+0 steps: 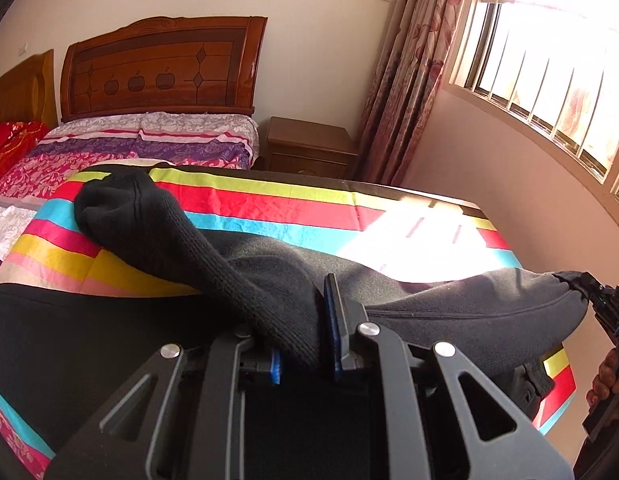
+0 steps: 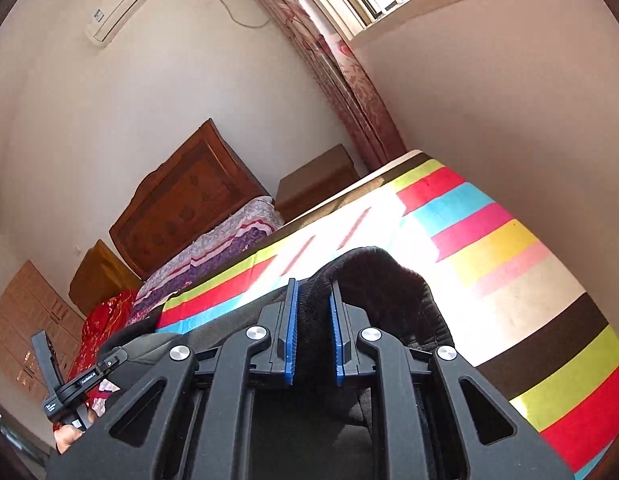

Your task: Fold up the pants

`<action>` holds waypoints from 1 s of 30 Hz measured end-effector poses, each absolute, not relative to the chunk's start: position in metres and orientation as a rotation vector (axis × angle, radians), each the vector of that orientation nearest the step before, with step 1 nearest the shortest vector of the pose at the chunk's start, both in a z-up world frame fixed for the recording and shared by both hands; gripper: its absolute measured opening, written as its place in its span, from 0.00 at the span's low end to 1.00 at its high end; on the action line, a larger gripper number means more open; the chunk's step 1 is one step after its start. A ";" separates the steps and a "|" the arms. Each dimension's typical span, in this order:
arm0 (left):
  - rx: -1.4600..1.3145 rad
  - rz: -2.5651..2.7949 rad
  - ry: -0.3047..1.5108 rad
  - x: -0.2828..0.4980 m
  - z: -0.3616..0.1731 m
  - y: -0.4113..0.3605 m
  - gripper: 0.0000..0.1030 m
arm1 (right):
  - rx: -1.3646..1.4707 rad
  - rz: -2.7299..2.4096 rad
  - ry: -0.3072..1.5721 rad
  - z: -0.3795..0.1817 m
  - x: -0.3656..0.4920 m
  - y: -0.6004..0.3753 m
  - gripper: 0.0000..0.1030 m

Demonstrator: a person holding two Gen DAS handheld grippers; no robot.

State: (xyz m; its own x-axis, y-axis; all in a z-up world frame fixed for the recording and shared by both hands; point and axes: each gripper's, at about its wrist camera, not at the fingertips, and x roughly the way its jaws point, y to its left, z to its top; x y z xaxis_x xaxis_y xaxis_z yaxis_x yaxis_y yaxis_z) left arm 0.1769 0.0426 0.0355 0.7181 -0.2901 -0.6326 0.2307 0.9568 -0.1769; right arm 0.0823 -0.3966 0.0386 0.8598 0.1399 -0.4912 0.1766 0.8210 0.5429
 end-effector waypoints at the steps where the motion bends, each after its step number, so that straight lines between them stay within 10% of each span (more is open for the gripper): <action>1: -0.067 -0.304 0.711 0.162 0.038 0.043 0.16 | 0.615 -0.019 0.539 0.044 0.075 -0.399 0.15; 9: 0.039 -0.333 0.979 0.108 -0.077 0.039 0.18 | 0.577 -0.055 0.747 -0.020 0.021 -0.394 0.15; 26: 0.108 -0.306 0.897 0.102 -0.078 0.032 0.22 | 0.516 -0.140 0.753 -0.053 -0.007 -0.391 0.16; 30: 0.112 -0.277 0.892 0.103 -0.078 0.035 0.35 | 0.470 -0.148 0.769 -0.033 -0.006 -0.390 0.43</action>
State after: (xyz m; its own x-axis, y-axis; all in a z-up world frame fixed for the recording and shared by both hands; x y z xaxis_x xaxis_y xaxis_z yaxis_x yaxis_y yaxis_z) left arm 0.1030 0.0350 -0.0779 0.5953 -0.1916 -0.7803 0.2841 0.9586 -0.0187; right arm -0.0065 -0.3899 -0.0329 0.7139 0.0407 -0.6991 0.2964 0.8869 0.3543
